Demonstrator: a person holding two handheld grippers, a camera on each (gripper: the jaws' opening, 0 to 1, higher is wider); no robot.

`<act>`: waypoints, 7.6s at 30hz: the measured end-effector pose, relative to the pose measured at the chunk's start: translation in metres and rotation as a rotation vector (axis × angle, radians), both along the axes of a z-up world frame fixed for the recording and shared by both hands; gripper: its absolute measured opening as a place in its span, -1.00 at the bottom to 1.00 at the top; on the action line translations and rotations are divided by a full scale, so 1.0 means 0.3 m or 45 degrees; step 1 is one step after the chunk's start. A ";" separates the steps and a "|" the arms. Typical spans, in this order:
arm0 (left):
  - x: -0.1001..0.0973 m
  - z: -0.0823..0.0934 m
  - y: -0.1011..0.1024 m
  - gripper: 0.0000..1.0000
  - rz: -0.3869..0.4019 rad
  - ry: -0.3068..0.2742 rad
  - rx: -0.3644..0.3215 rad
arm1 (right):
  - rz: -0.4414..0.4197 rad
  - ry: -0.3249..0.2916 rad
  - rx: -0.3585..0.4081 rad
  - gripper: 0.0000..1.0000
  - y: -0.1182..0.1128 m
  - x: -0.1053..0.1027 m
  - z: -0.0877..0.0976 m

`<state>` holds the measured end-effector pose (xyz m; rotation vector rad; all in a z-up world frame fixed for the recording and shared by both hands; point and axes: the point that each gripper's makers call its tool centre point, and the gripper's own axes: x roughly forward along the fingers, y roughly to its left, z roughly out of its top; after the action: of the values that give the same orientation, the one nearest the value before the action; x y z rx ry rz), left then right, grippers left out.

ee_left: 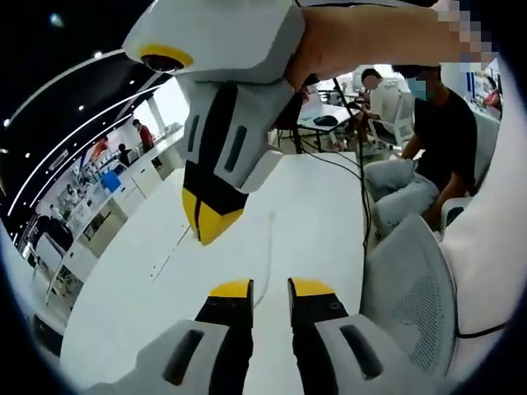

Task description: Arrange the food packaging bags into a neat stack by flattening each bag and aligning their edges.

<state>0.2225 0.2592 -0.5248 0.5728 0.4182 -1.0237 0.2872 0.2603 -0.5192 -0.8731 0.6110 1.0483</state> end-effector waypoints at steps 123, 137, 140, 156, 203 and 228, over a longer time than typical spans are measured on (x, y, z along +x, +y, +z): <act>0.056 -0.139 0.336 -0.54 0.571 0.266 -0.422 | 0.112 -0.475 -0.205 -1.00 -0.010 0.238 -0.452; 0.051 -0.156 0.344 -0.54 0.577 0.284 -0.411 | 0.116 -0.437 -0.228 -1.00 -0.009 0.138 -0.597; 0.052 -0.160 0.346 -0.54 0.578 0.287 -0.408 | 0.126 -0.438 -0.236 -1.00 -0.006 0.120 -0.617; 0.038 -0.186 0.349 -0.54 0.594 0.316 -0.396 | 0.084 -0.414 -0.252 -1.00 -0.039 0.143 -0.692; 0.044 -0.247 0.352 -0.54 0.623 0.384 -0.384 | 0.116 -0.357 -0.236 -1.00 0.000 0.236 -0.750; 0.042 -0.251 0.346 -0.54 0.612 0.378 -0.377 | 0.062 -0.234 -0.151 -0.86 -0.003 0.185 -0.750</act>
<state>0.2350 0.3631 -0.6000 0.0419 0.6175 -0.6864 0.3427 0.2594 -0.7441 -1.0797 0.5025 0.9700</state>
